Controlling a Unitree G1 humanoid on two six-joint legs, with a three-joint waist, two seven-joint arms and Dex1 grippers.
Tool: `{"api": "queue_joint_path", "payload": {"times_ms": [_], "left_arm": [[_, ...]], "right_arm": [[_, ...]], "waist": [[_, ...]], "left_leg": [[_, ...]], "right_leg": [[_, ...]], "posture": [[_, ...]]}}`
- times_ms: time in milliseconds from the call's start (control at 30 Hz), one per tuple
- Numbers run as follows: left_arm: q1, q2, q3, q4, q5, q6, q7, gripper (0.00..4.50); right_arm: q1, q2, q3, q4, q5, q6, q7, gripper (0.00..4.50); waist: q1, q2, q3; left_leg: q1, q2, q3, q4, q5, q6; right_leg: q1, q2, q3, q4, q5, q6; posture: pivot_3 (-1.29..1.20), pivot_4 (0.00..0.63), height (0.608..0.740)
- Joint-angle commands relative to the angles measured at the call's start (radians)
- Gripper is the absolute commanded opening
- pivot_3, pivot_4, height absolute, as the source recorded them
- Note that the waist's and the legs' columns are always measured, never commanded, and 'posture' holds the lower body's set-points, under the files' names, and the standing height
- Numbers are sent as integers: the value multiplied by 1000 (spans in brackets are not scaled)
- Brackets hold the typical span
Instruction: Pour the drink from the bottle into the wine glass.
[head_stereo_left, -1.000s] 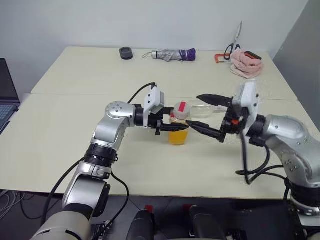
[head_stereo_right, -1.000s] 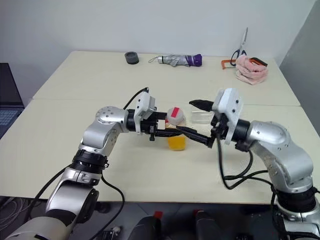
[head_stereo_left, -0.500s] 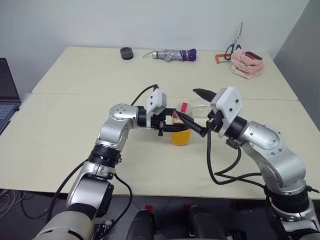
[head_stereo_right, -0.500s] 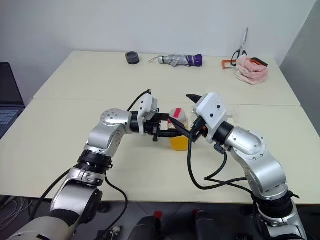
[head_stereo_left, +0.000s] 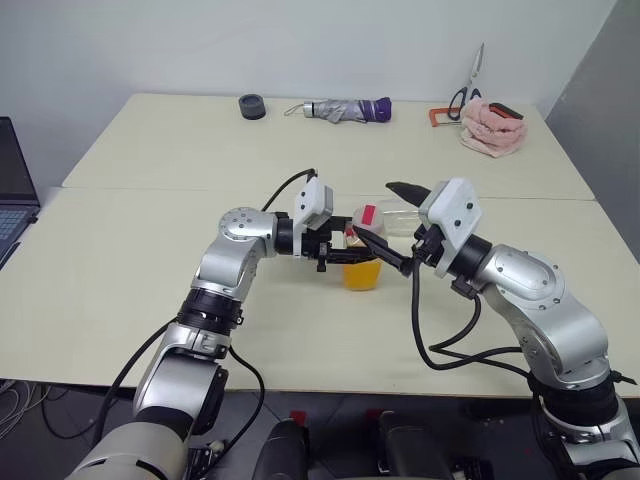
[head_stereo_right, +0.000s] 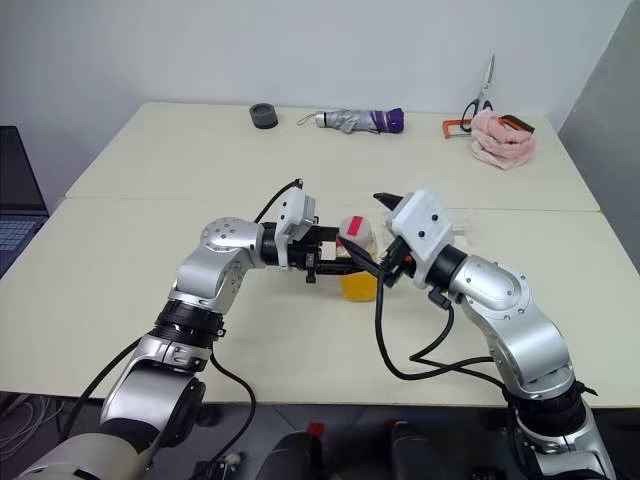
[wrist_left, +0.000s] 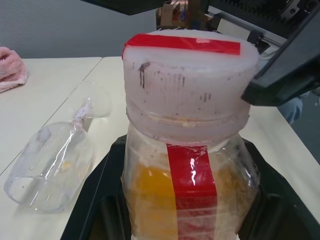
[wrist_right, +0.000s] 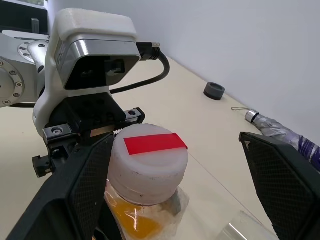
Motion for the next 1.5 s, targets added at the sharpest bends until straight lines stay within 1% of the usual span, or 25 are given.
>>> {"api": "queue_joint_path", "payload": {"times_ms": [33, 533, 1500], "left_arm": [[-25, -5, 13, -25, -16, -26, -2, 2050], [-29, -3, 13, -19, -13, -30, -4, 2048], [-32, 1, 14, -13, -15, -32, -6, 2021]], "right_arm": [[4, -15, -46, -17, -11, -12, -10, 4245], [20, -27, -102, -47, 42, 21, -8, 4245], [51, -66, -120, -53, 53, 24, 11, 4245]], "waist": [[0, 0, 0], [0, 0, 0], [0, 0, 0]], "left_leg": [[0, 0, 0, 0, 0, 0], [0, 0, 0, 0, 0, 0], [0, 0, 0, 0, 0, 0]], "right_leg": [[0, 0, 0, 0, 0, 0], [0, 0, 0, 0, 0, 0], [0, 0, 0, 0, 0, 0]], "posture": [[0, 150, 740], [0, 150, 740], [0, 150, 740]]}}
